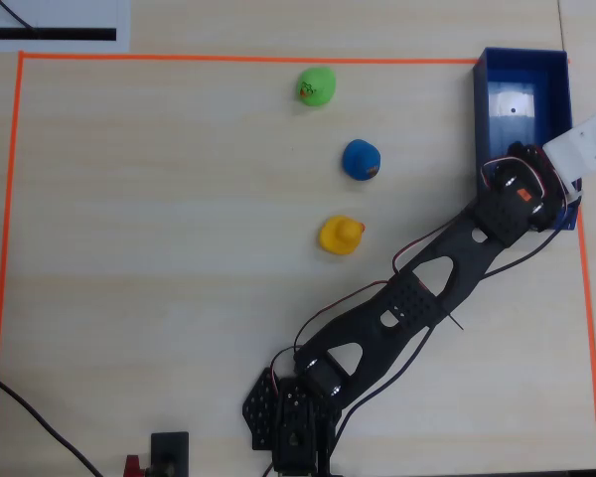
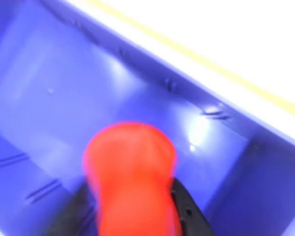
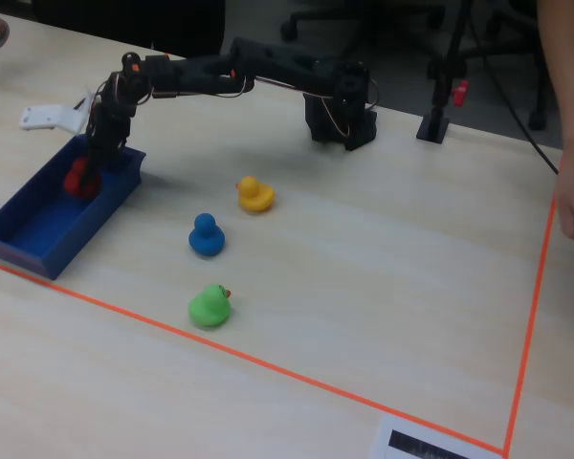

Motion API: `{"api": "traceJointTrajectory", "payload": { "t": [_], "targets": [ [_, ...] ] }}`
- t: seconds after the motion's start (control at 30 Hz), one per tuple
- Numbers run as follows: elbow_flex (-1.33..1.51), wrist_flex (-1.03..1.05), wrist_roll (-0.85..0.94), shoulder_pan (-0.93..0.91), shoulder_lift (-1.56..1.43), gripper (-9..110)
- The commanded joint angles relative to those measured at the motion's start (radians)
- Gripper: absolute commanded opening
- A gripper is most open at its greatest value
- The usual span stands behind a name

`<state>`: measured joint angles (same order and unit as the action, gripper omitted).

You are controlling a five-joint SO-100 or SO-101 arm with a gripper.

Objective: Grasp red duck and put it into box.

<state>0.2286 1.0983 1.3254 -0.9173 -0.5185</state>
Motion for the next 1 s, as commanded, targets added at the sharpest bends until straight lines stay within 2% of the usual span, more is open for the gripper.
{"api": "traceJointTrajectory", "payload": {
  "t": [0.0, 0.27, 0.33, 0.53, 0.67, 0.97],
  "targets": [
    [-0.104, 0.064, 0.003, 0.018, -0.057, 52],
    [-0.106, 0.155, -0.069, 0.043, -0.183, 44],
    [-0.109, 0.166, -0.141, 0.055, -0.252, 37],
    [-0.025, 0.213, -0.367, 0.117, -0.578, 0],
    [0.430, 0.310, -0.218, 0.301, -0.910, 0],
    [1.660, 0.175, -0.097, 0.834, -1.658, 0]
  ]
}}
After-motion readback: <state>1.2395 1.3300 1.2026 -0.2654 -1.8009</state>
